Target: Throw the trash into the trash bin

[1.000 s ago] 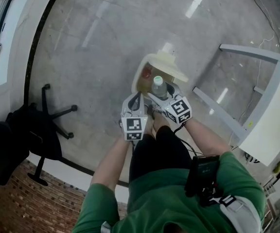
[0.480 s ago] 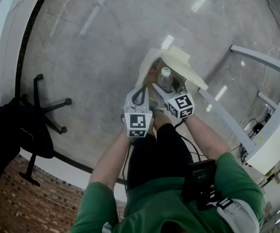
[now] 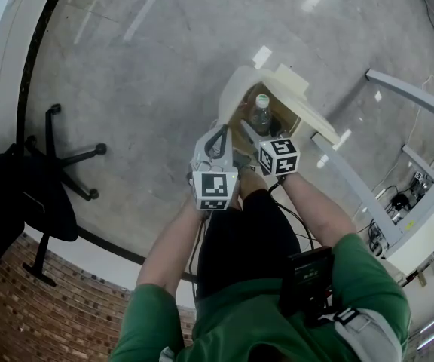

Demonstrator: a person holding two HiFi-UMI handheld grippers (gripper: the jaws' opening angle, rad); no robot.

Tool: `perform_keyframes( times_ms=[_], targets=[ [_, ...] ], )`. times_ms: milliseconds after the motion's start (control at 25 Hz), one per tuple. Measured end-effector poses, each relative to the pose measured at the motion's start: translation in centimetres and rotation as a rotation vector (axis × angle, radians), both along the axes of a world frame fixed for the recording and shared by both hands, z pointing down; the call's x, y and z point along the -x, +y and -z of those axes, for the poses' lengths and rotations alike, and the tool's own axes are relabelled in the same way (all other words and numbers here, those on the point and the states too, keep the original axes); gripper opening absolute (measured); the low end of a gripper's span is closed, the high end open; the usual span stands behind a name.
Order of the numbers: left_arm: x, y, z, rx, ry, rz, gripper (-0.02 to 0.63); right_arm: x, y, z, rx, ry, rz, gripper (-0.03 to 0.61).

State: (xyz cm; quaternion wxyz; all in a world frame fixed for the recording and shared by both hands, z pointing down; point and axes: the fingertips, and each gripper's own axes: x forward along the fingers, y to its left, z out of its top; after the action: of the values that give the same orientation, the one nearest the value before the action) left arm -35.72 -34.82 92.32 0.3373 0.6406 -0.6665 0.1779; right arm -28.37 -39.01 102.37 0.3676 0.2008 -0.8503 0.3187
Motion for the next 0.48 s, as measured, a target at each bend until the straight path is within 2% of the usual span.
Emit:
perform_keyframes(
  times_ms=[480],
  targets=[
    [0.10, 0.53, -0.04, -0.004, -0.001, 0.001, 0.006, -0.29, 0.19, -1.27, 0.096, 0.033, -0.099, 0.330]
  ],
)
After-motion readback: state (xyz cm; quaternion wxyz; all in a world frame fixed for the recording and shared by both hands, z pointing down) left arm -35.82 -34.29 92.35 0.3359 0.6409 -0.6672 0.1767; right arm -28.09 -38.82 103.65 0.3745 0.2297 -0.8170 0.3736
